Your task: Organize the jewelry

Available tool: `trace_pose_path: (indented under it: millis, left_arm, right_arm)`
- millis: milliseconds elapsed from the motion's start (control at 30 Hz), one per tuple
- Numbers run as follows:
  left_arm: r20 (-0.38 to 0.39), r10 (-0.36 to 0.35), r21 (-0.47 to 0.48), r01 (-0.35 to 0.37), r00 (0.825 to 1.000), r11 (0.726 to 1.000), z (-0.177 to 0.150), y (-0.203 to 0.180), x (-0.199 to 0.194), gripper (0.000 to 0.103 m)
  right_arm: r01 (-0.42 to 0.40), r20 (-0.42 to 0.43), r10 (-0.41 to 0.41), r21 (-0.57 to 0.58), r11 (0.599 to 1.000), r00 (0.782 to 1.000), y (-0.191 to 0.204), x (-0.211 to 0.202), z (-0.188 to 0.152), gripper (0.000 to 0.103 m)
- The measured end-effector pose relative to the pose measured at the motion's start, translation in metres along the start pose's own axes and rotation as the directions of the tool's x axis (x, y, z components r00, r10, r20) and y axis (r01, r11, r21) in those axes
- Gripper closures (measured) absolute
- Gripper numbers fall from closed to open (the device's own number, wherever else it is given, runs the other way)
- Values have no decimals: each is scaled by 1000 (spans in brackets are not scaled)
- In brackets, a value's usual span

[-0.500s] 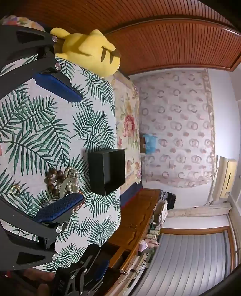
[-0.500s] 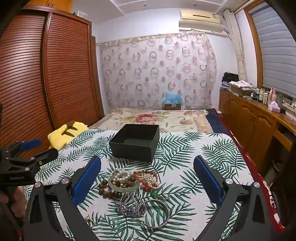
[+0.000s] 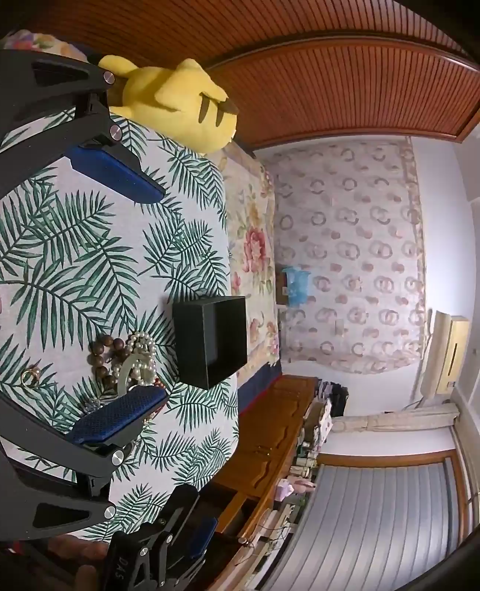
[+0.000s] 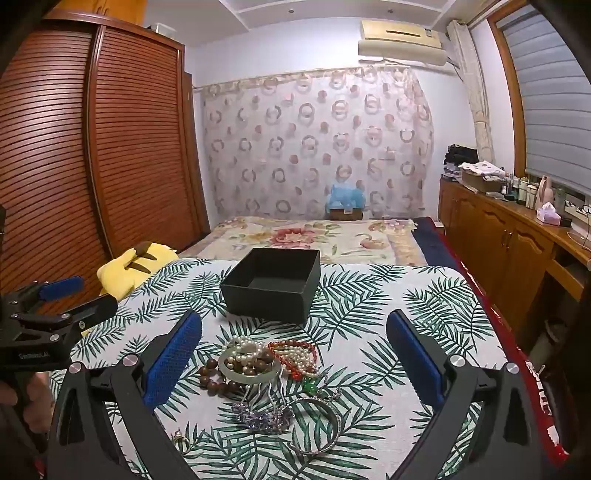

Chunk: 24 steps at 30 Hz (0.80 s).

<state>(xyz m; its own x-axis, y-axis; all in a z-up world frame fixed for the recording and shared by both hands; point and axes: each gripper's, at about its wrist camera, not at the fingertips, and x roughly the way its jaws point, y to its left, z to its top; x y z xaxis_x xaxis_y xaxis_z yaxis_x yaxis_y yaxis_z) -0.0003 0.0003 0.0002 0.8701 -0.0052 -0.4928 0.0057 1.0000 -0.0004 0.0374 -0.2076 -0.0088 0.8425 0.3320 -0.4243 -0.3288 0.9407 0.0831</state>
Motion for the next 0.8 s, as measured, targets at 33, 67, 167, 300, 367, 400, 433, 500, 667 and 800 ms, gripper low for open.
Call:
trace_pose_path:
  millis: [33,67,167,300,367,400,433,500,667,800]
  left_arm:
    - [0,0,-1,0,1000,1000,0,0,0,8]
    - [1,0,0,0,1000,1000,0,0,0,8]
    - [2,1,0,-1,1000,1000,0,0,0,8]
    - [4,0,0,0,1000,1000,0,0,0,8]
    - [3,0,1,0,1000,1000,0,0,0,8]
    - [4,1,1,-1,1000,1000,0,0,0,8]
    - [4,1,1,-1,1000,1000,0,0,0,8]
    - [5,0,0,0,1000,1000,0,0,0,8]
    - [6,0,0,0,1000,1000,0,0,0,8]
    - [7,0,1,0,1000,1000,0,0,0,8]
  right_arm:
    - [0,0,0,-1,1000,1000,0,0,0,3]
    - [0,0,0,0,1000,1000,0,0,0,3]
    - [-1,-1,1,0,1000,1000,0,0,0,3]
    - [-1,-2,1,2,1000,1000,-1,1,-2,3]
    - [-1,-2,1,1,1000,1000,4,-1,2,3]
    - [-2,-2,2,2,1000,1000,4,-1,2,3]
    - [-2,-2,2,2,1000,1000,4,-1,2,3]
    - [-3,-2,3,2,1000,1000,5,-1,2,3]
    - [-2,-3,2,2,1000,1000,8,1,2,3]
    - [-2,-2,2,3,1000,1000,9,1,3,3]
